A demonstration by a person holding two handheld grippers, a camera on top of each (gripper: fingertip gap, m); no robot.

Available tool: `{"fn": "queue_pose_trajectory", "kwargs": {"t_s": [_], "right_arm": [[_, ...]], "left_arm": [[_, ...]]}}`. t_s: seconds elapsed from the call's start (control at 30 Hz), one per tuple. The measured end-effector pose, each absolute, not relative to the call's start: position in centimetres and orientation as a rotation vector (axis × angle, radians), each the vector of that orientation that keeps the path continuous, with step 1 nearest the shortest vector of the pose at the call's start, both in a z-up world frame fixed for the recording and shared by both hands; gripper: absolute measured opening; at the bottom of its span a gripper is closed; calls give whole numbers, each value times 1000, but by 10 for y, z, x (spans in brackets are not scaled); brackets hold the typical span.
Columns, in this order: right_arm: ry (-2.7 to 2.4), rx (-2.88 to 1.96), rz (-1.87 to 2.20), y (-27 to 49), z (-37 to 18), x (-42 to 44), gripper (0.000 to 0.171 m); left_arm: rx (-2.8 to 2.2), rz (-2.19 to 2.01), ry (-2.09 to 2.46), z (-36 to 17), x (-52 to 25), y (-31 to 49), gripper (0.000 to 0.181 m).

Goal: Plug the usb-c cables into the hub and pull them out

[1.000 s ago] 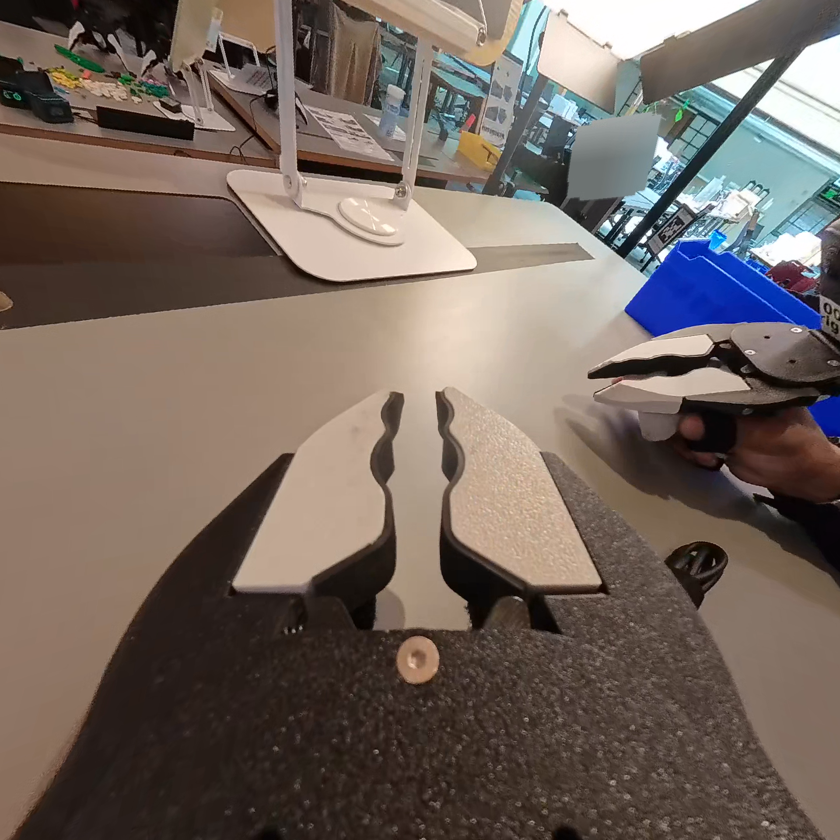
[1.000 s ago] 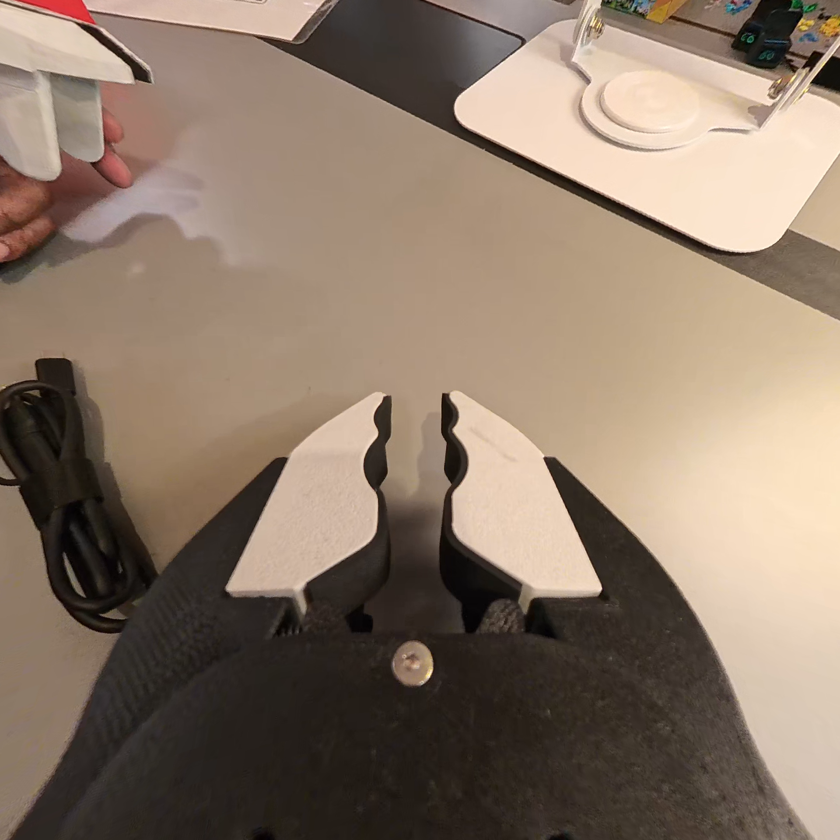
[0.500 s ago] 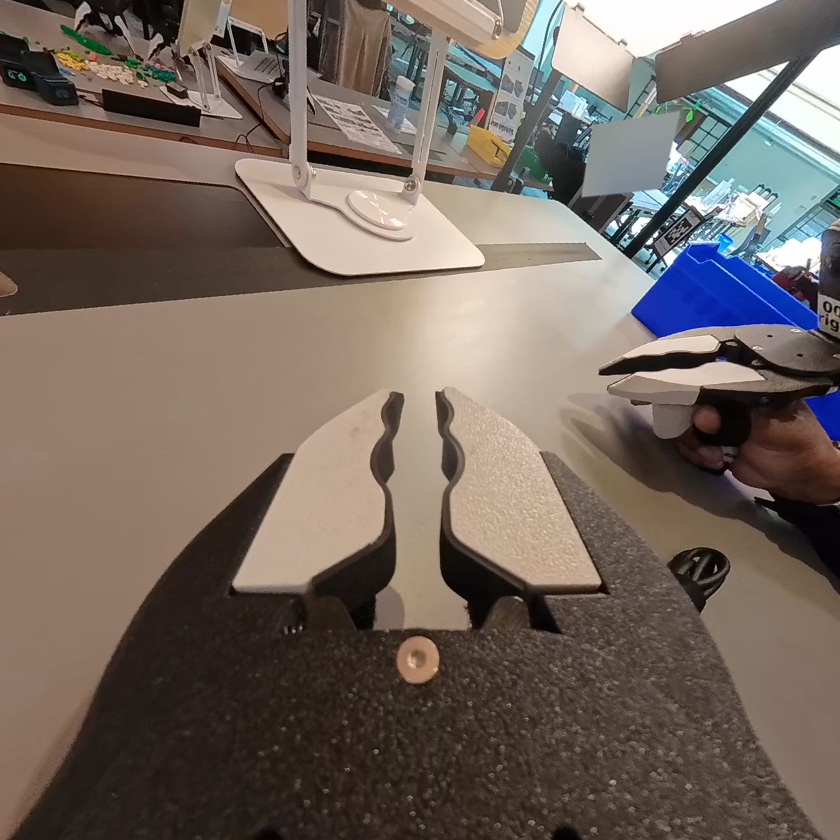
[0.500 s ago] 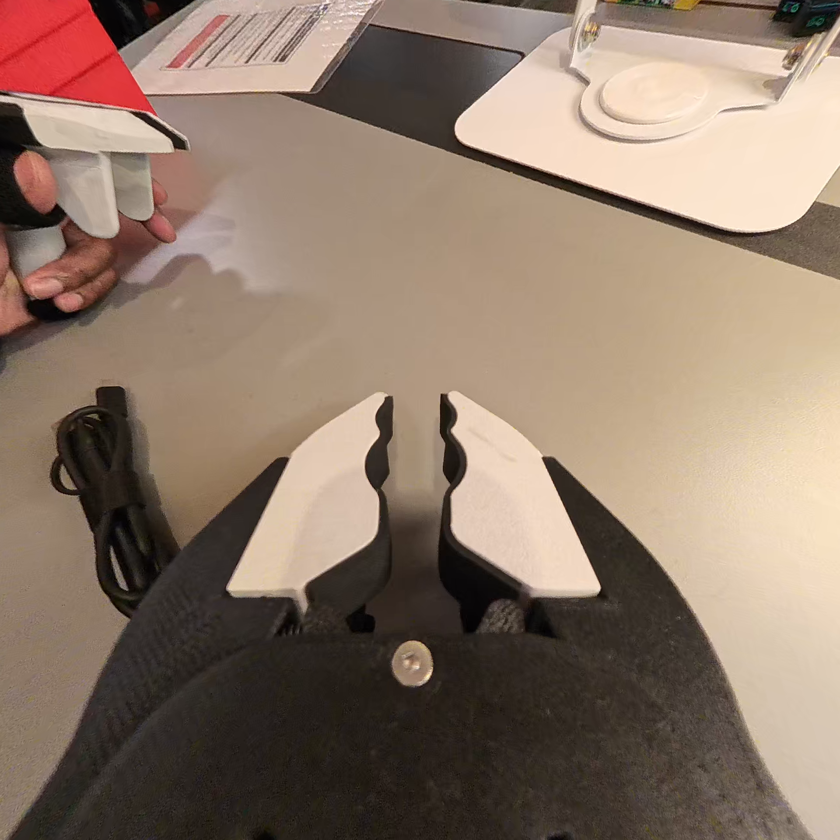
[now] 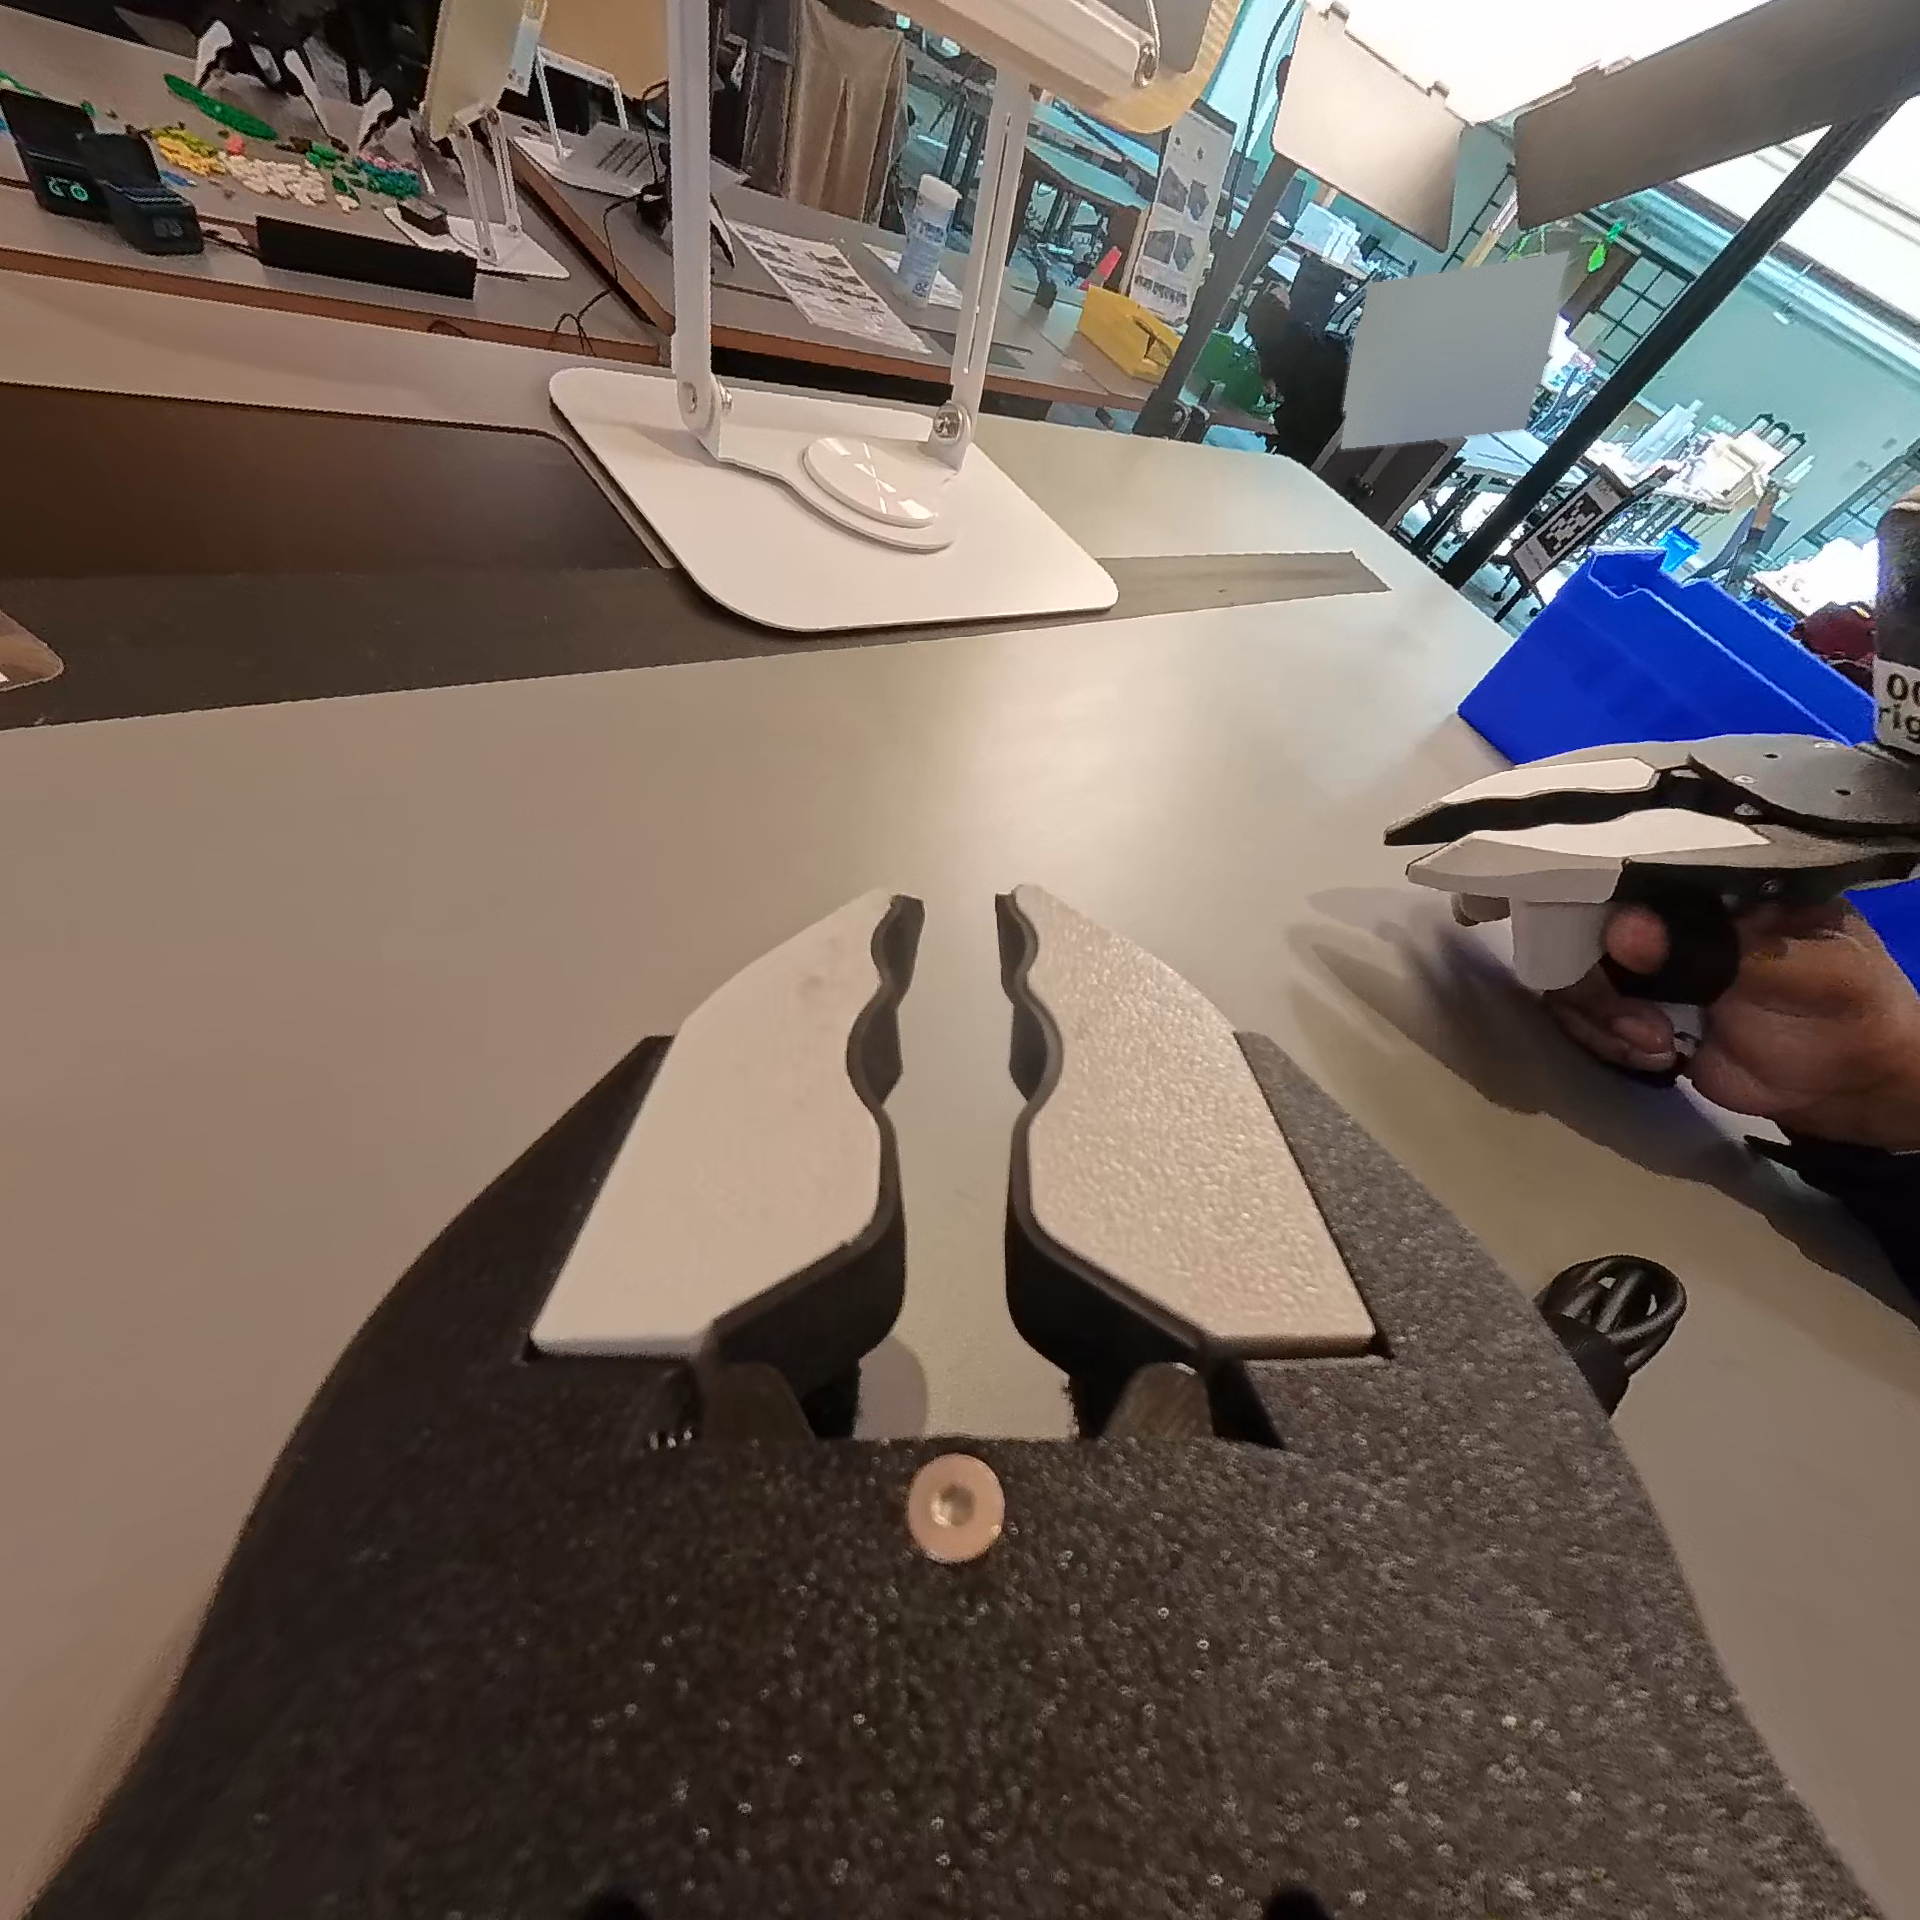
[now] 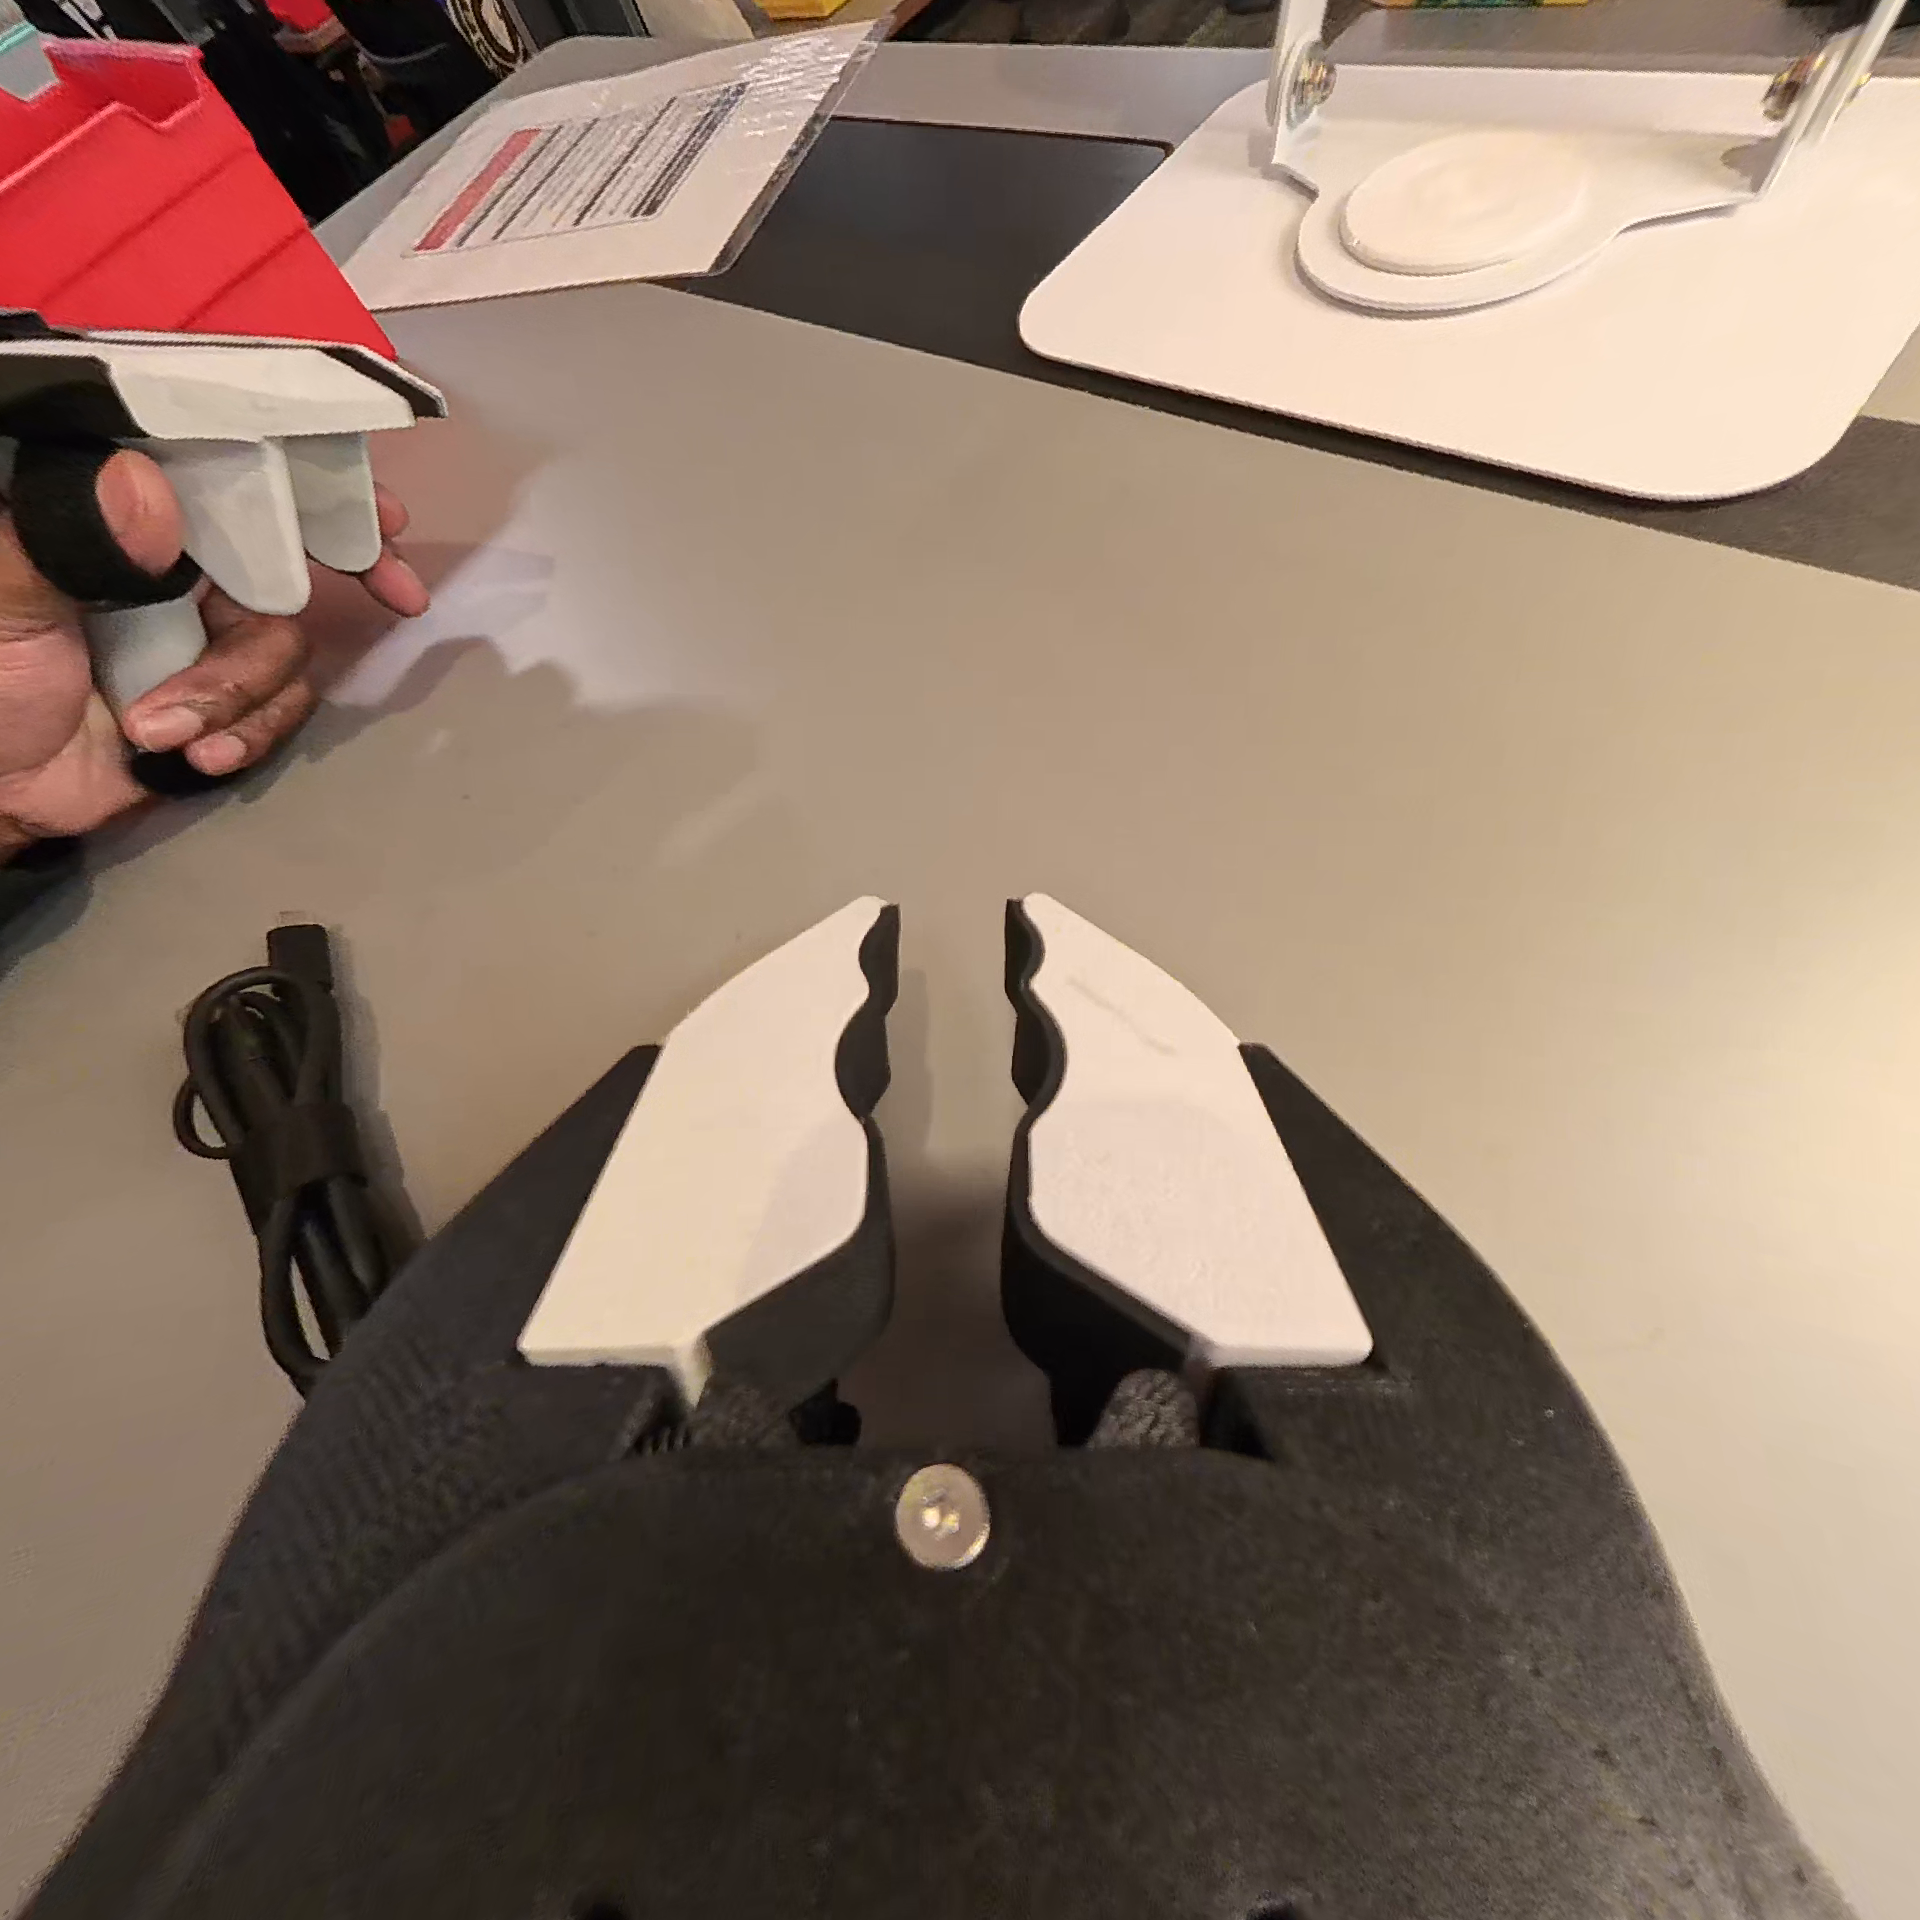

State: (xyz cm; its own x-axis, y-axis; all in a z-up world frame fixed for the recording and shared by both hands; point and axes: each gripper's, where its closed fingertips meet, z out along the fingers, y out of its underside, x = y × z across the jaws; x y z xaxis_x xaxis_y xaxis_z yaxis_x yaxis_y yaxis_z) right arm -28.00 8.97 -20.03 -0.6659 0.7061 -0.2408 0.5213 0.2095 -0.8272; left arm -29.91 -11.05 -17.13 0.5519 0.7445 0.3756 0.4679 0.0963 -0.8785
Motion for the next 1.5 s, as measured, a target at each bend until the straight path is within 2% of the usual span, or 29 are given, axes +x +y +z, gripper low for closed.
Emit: {"fn": "queue_pose_trajectory", "kwargs": {"t_s": [1.5], "right_arm": [[-2321,-977,1285,78,-205,-273,16]], "left_arm": [[-1593,304,-1058,-174,-298,-107,16]]}}
